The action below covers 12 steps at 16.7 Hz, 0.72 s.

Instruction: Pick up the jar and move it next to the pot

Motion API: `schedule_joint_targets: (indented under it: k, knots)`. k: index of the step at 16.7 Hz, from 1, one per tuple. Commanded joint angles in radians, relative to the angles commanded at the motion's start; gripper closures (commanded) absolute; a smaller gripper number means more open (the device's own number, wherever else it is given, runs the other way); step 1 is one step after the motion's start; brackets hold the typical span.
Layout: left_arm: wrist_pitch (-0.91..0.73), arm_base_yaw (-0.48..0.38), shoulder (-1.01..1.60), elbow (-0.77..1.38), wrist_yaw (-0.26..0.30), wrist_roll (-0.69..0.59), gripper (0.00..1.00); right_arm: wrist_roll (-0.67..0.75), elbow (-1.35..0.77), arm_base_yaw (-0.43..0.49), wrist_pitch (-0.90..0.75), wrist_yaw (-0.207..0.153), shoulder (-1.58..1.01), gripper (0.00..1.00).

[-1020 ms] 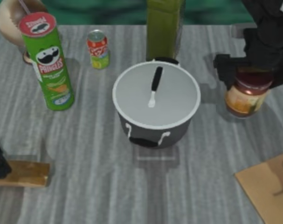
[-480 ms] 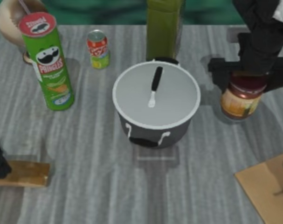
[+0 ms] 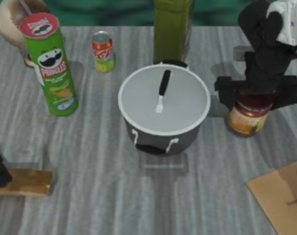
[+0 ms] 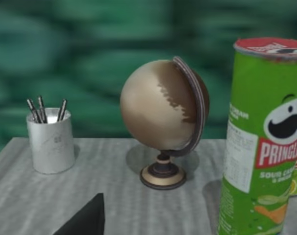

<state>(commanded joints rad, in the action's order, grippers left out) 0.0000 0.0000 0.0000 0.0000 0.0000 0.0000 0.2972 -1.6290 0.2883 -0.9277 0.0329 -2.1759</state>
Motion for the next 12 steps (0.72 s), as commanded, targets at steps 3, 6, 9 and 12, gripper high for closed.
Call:
schedule_joint_targets:
  k: [3, 6, 9, 12]
  knots:
    - [0.000, 0.000, 0.000, 0.000, 0.000, 0.000, 0.00, 0.000, 0.000, 0.000, 0.000, 0.000, 0.000, 0.92]
    - [0.000, 0.000, 0.000, 0.000, 0.000, 0.000, 0.00, 0.000, 0.000, 0.000, 0.000, 0.000, 0.000, 0.70]
    - [0.000, 0.000, 0.000, 0.000, 0.000, 0.000, 0.00, 0.000, 0.000, 0.000, 0.000, 0.000, 0.000, 0.47]
    - [0.000, 0.000, 0.000, 0.000, 0.000, 0.000, 0.00, 0.000, 0.000, 0.000, 0.000, 0.000, 0.000, 0.25]
